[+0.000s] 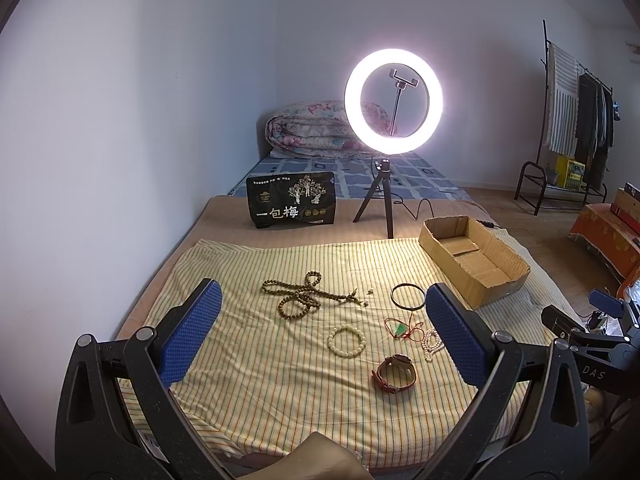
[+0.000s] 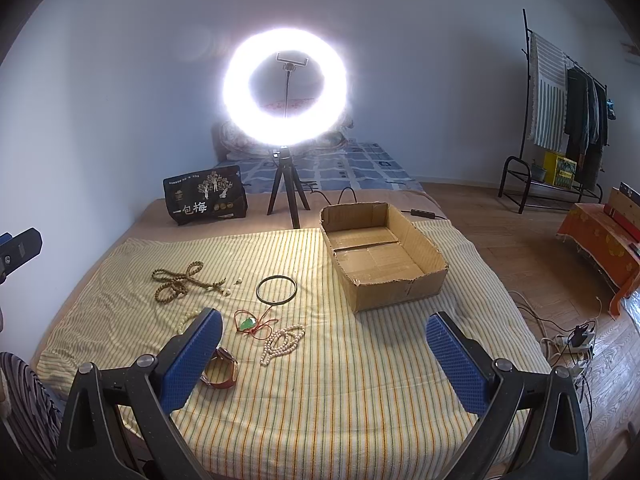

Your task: Organize jewelry

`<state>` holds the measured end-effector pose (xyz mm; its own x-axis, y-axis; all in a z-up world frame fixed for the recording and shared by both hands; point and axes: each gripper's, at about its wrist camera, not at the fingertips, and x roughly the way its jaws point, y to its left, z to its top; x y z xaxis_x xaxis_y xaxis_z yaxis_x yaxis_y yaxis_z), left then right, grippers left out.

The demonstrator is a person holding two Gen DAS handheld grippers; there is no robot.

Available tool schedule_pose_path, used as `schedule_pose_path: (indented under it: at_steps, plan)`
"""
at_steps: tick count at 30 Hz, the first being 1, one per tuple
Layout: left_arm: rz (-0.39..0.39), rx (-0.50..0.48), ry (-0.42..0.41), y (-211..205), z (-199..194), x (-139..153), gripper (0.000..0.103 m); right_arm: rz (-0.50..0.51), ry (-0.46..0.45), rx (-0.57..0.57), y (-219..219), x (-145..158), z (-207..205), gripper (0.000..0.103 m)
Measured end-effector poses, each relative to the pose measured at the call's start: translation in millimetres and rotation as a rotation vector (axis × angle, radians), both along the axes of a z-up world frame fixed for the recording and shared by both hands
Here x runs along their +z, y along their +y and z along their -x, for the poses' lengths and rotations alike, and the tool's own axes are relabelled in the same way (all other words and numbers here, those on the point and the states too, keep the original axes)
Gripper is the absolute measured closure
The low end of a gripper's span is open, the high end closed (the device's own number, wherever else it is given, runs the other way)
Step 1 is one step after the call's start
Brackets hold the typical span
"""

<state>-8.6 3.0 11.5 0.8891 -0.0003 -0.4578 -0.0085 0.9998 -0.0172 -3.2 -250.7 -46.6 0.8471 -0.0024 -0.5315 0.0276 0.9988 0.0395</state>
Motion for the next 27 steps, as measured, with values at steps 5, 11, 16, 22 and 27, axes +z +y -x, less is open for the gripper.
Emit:
schedule_pose_path:
  at_steps: [5, 11, 16, 22, 27]
  plan:
    - [0.002, -0.001, 0.000, -1, 0, 0, 0.000, 0.001, 0.003, 0.001, 1, -1, 0, 0.000]
    - [0.002, -0.006, 0.008, -4, -1, -3, 0.000, 0.002, 0.006, 0.001, 1, -2, -1, 0.000]
    - [0.003, -0.008, 0.018, -4, -7, -8, 0.000, 0.004, 0.014, 0.002, 0, -6, -5, 0.000]
    - [-0.001, -0.007, 0.028, -3, -12, -13, 0.000, 0.006, 0.023, 0.007, -2, -8, -13, 0.000]
    - [-0.001, -0.005, 0.050, -2, -20, -23, 0.000, 0.016, 0.035, 0.008, -2, -12, -20, 0.000]
